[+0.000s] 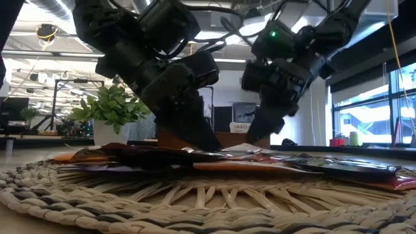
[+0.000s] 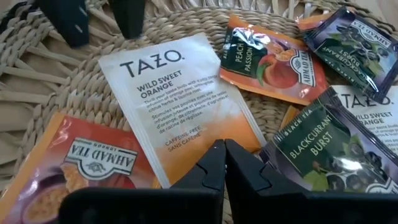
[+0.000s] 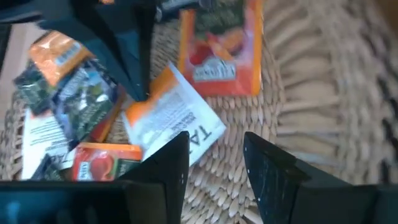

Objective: Pick & Place Tea
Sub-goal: Put the white and orange tea bag into the right section of the wooden organizer

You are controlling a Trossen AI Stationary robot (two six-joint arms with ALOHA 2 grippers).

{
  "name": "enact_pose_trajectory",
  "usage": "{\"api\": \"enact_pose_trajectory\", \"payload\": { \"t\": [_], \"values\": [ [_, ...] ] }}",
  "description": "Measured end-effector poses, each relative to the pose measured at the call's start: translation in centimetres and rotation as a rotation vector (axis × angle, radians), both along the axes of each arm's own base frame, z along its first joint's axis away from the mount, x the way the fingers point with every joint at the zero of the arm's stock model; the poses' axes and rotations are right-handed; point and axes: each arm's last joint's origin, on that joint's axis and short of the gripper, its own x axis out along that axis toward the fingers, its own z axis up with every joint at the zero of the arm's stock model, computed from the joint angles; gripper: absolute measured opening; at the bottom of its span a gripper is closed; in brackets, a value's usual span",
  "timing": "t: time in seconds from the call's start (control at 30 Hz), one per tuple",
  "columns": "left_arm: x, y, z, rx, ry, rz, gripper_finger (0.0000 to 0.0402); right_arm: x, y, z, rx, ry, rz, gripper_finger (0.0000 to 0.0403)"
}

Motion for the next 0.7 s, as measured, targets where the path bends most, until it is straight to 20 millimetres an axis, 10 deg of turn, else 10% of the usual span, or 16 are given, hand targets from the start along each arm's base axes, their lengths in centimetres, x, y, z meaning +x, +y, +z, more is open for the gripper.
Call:
{"api": "enact_pose_trajectory", "payload": {
  "t": [0.7],
  "values": [
    [0.0,0.1,-0.1,0.003,0.005,0.005,0.0003,0.2,0.3,-1.2,0.168,0.059,-0.013,0.0154]
  ]
}}
